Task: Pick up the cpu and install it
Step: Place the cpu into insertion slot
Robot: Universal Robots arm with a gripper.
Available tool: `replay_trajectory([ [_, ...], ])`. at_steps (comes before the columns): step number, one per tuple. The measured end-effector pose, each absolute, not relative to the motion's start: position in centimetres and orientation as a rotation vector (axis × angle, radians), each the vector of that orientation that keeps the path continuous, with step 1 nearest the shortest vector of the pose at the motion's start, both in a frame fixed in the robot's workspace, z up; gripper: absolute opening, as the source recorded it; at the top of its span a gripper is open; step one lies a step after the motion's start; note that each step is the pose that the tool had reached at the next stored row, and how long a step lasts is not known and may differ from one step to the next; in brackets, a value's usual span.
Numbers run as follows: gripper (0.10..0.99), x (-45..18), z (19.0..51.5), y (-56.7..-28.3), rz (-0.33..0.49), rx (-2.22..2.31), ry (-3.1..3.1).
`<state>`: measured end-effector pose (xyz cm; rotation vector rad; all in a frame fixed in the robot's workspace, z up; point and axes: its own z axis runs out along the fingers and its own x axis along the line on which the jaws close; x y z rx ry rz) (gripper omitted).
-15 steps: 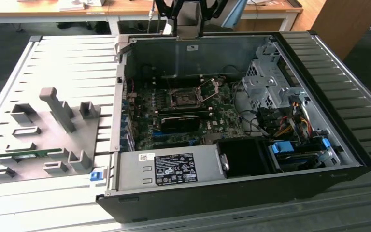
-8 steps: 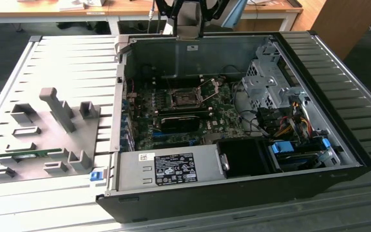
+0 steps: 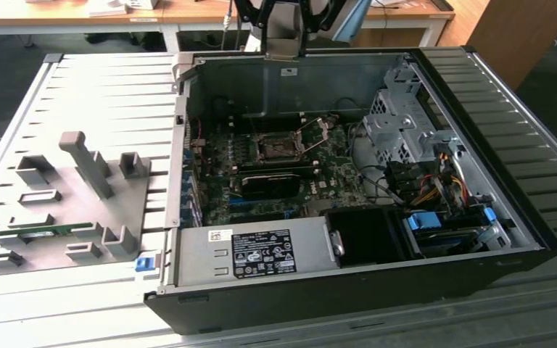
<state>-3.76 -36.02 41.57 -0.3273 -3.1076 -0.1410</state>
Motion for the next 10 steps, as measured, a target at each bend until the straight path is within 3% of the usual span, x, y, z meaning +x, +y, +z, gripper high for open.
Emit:
replay_trajectory([
  [10,0.541,-3.69,41.53,-36.03,-0.141,-0.448,-3.096],
])
